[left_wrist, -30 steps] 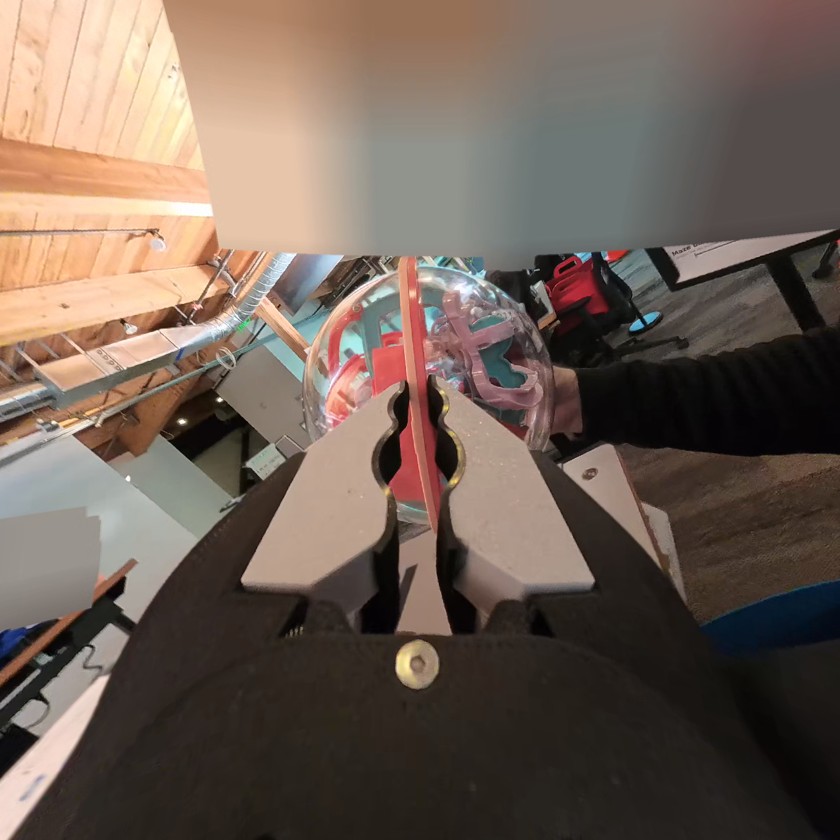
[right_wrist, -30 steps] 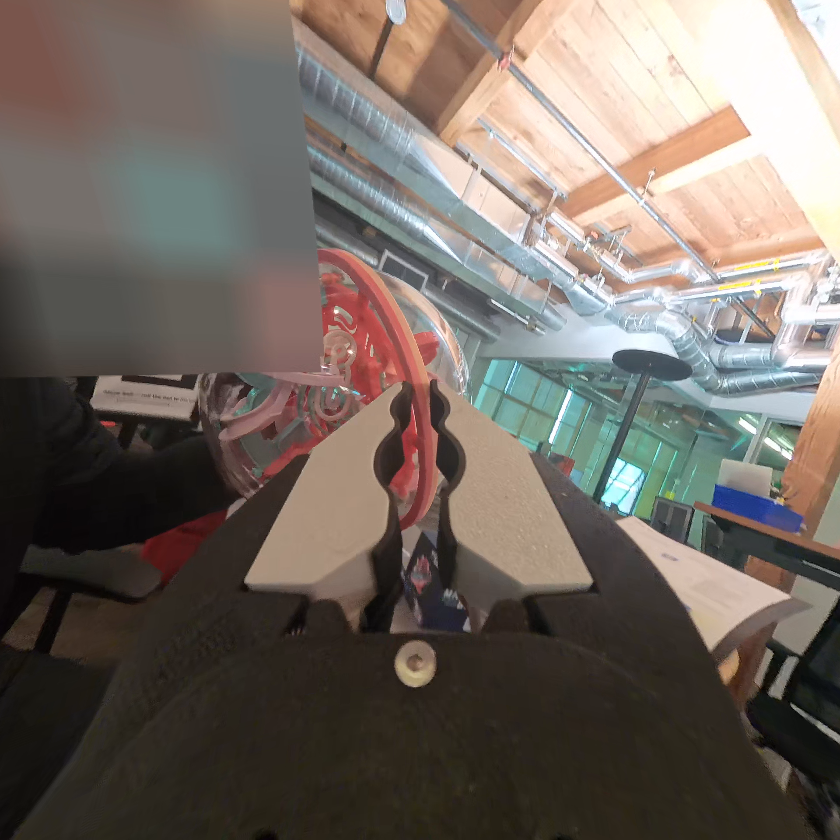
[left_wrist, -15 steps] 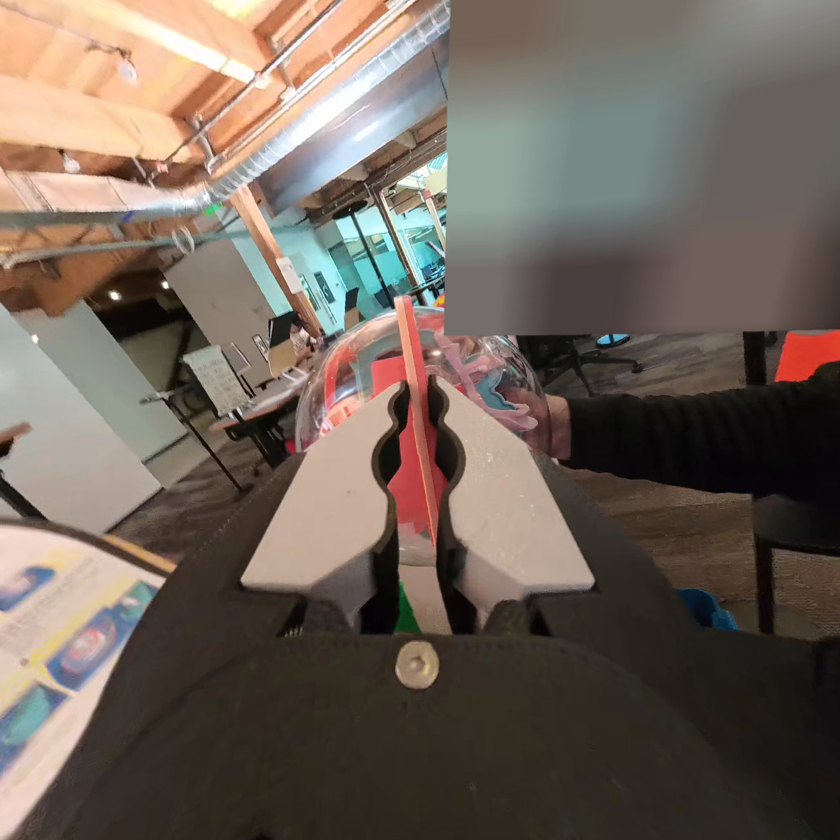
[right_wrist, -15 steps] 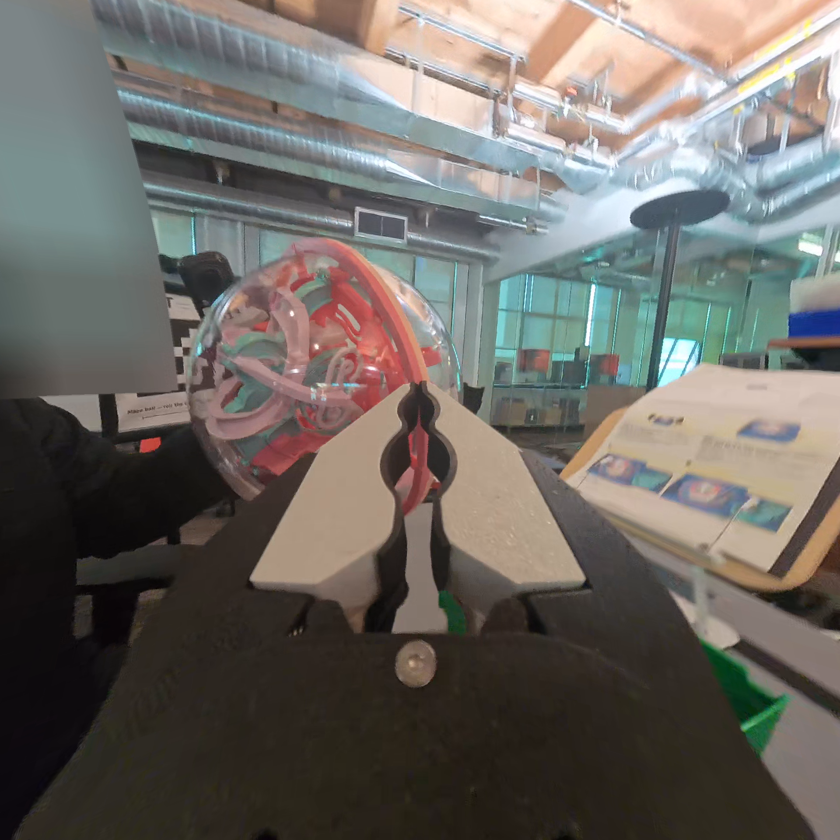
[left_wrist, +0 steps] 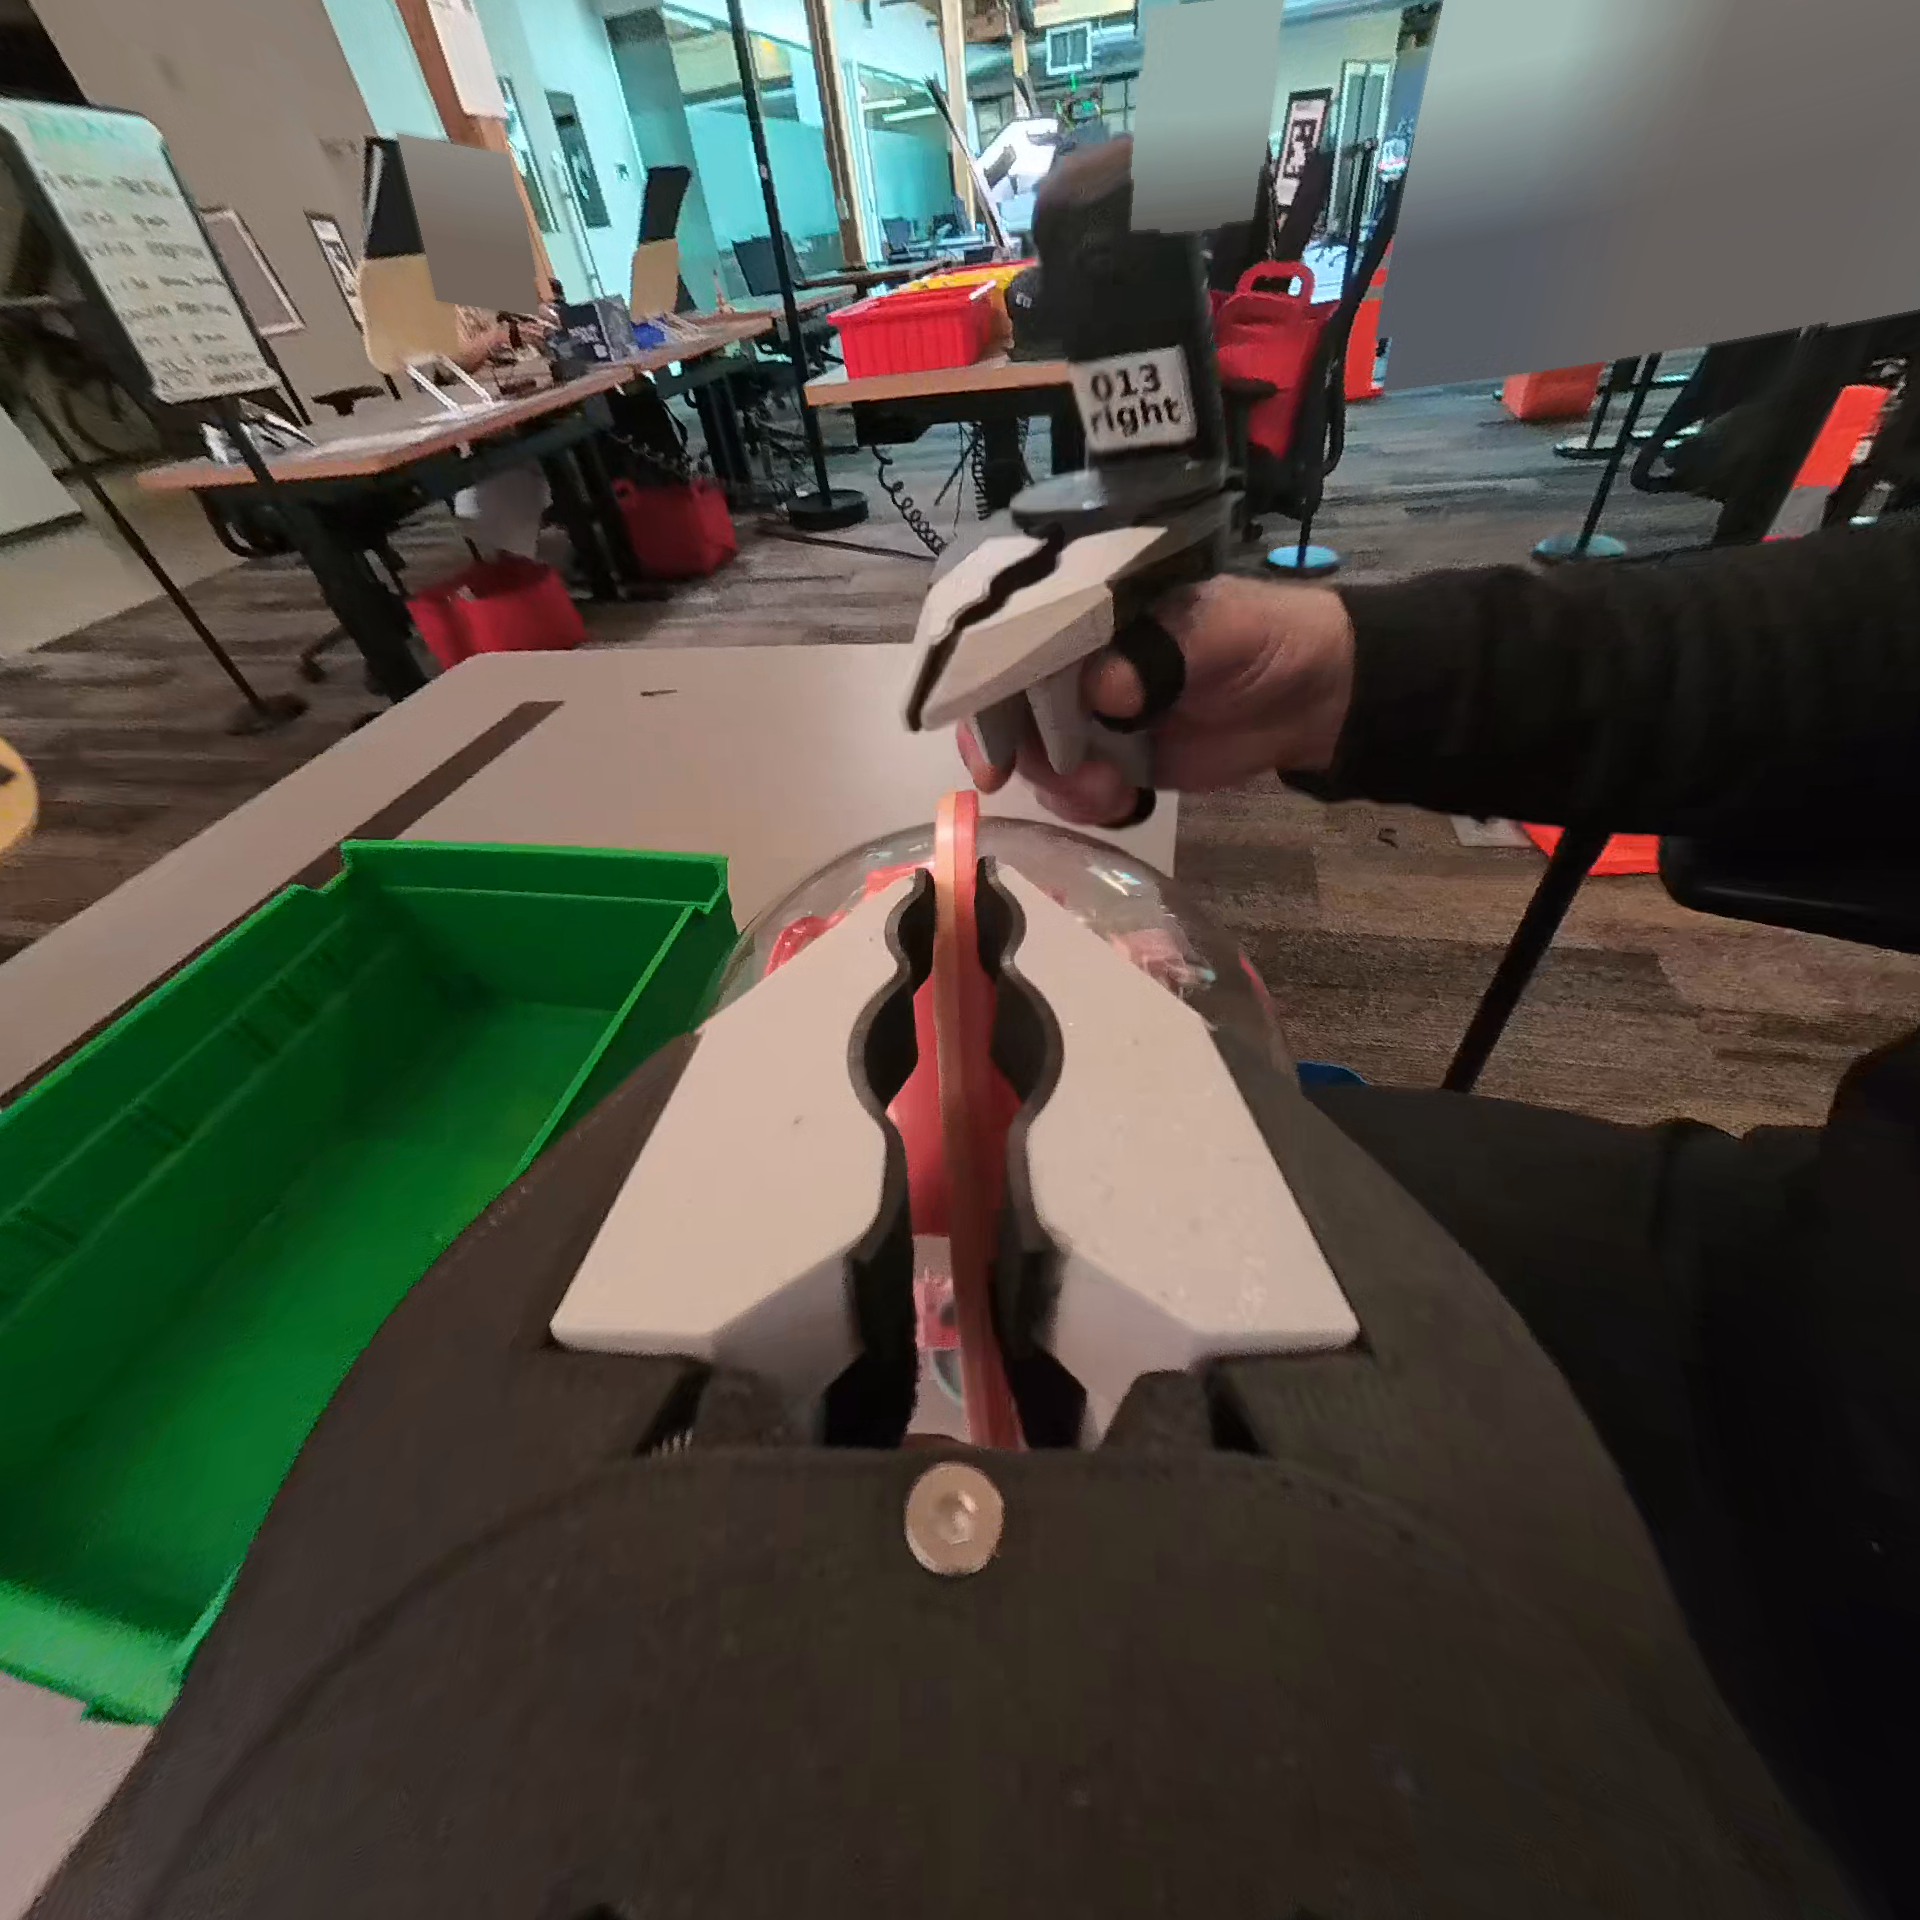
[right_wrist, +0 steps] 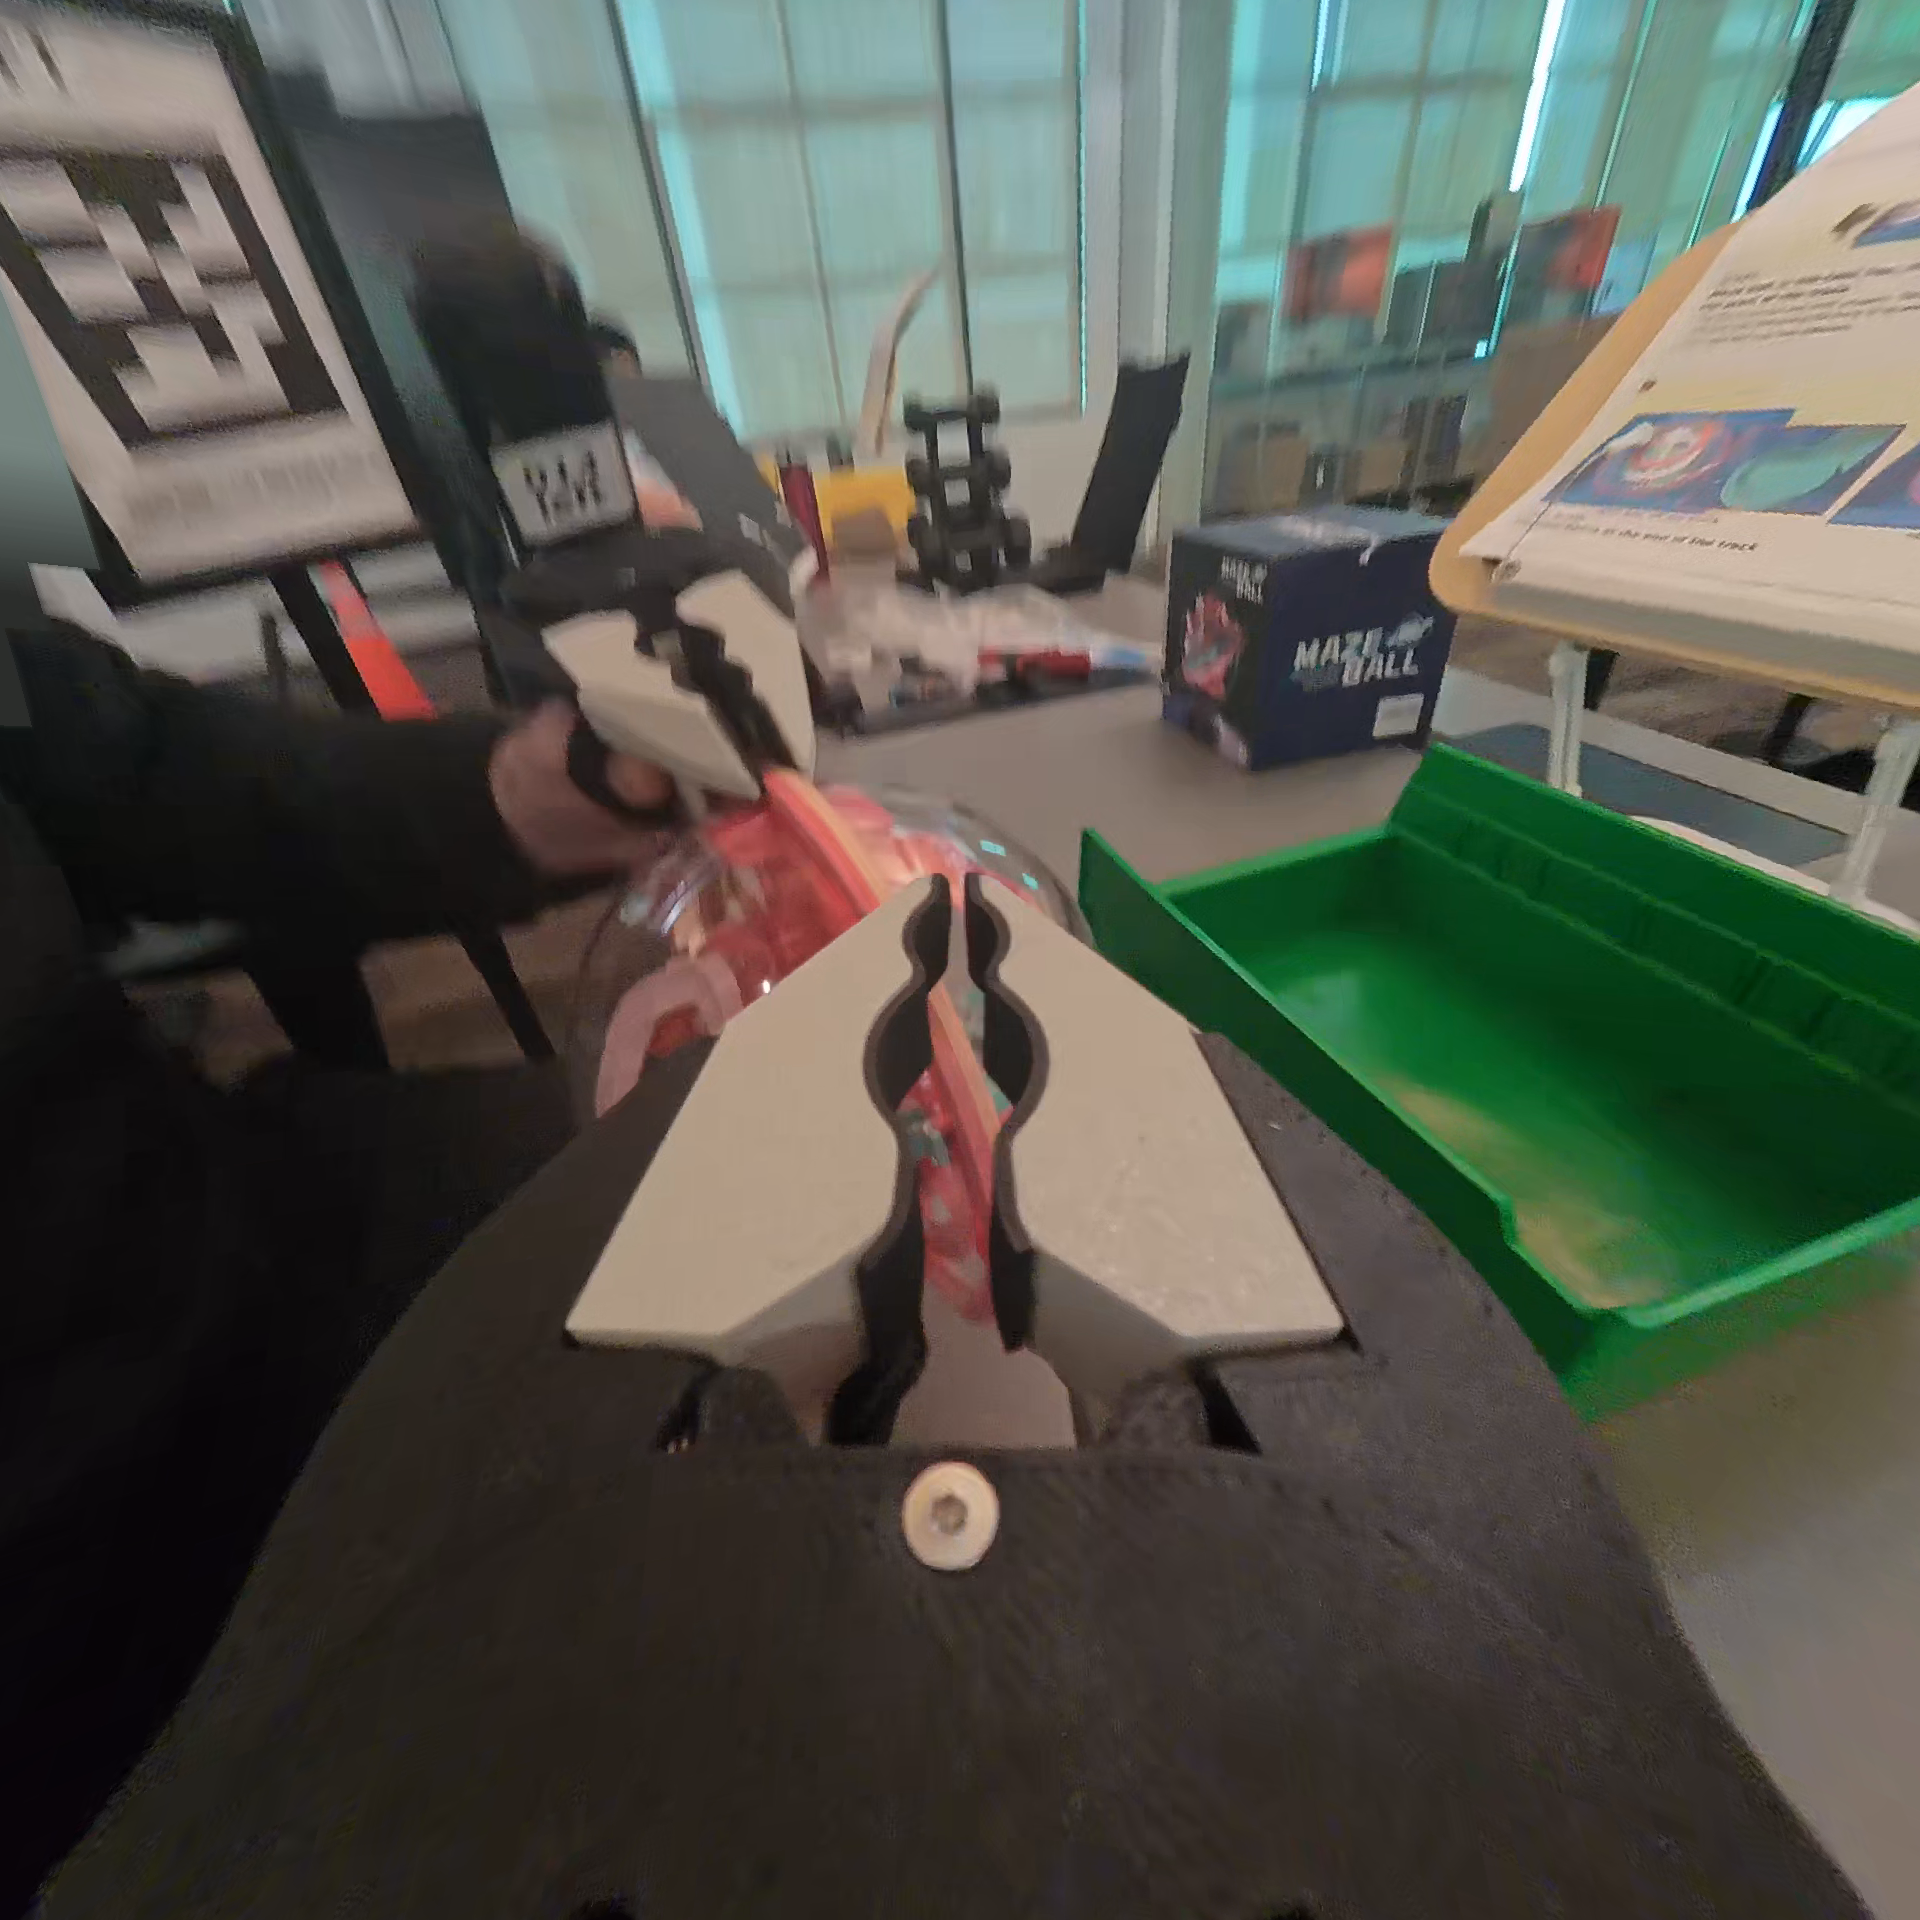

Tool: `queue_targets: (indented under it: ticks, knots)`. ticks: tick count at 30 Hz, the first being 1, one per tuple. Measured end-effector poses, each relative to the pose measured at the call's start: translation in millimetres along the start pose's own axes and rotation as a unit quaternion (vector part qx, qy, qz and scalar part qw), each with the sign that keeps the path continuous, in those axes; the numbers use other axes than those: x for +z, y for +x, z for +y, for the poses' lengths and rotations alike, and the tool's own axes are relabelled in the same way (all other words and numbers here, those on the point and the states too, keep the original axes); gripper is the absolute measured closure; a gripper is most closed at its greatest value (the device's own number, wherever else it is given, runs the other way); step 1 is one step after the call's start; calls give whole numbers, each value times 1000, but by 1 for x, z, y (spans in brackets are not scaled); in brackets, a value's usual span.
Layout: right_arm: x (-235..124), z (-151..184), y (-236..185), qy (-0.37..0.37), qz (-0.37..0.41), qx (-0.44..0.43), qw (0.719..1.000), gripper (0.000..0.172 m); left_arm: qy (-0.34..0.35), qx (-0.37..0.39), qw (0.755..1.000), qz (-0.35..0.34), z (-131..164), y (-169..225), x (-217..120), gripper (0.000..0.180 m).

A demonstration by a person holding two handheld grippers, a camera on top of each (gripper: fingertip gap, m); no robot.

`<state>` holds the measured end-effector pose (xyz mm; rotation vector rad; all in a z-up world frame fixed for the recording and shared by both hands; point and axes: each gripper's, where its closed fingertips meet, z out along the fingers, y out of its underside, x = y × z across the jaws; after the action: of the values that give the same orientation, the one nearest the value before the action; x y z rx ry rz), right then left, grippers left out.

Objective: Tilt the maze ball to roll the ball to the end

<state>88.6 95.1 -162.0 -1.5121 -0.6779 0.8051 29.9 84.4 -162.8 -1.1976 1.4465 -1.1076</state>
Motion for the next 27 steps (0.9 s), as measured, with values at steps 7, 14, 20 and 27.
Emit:
queue_targets:
  ticks: [7, 14, 20, 27]
  knots:
    - [27, 17, -12, -159, -39, -121, 979, 149, -65, 31, 996, 51, 5, -6, 5, 175]
    - [36, 32, -17, -200, -91, -88, 972, 162, -105, 38, 991, 79, 21, -11, 14, 175]
    - [36, 47, -20, -208, -106, -71, 970, 164, -120, 10, 986, 112, 36, -6, 24, 175]
    - [27, 48, -11, -193, -89, -57, 976, 165, -100, -32, 990, 92, 30, -18, 0, 160]
